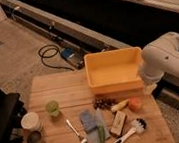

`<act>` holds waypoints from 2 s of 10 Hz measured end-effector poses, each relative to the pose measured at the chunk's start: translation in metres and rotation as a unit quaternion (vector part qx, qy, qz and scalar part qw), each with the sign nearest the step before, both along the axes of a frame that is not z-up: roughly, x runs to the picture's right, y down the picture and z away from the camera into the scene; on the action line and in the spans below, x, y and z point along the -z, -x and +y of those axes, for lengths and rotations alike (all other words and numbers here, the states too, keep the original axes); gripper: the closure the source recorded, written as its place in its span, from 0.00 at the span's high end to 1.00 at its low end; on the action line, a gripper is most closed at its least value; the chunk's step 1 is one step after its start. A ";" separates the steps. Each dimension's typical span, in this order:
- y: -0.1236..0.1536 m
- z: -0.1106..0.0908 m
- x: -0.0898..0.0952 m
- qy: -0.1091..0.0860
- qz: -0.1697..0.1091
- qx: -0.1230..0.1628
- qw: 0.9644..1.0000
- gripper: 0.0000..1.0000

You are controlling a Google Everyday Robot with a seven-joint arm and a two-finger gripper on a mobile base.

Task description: Place grapes in tray

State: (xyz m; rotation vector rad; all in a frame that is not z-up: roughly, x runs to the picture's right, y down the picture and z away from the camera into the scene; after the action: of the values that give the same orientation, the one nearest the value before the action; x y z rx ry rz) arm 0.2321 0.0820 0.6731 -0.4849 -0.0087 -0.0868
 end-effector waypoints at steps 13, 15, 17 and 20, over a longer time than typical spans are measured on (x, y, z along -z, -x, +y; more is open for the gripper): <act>0.125 0.043 -0.043 0.047 -0.090 0.082 0.991 0.65; 0.156 0.059 -0.065 0.069 -0.110 0.093 0.987 0.65; 0.167 0.062 -0.076 0.074 -0.116 0.097 0.986 0.65; 0.176 0.053 -0.105 0.073 -0.129 0.093 0.985 0.65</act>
State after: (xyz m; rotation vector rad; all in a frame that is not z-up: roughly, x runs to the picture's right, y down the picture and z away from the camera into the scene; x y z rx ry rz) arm 0.0560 0.1352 0.7780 -0.6186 -0.2249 -0.3338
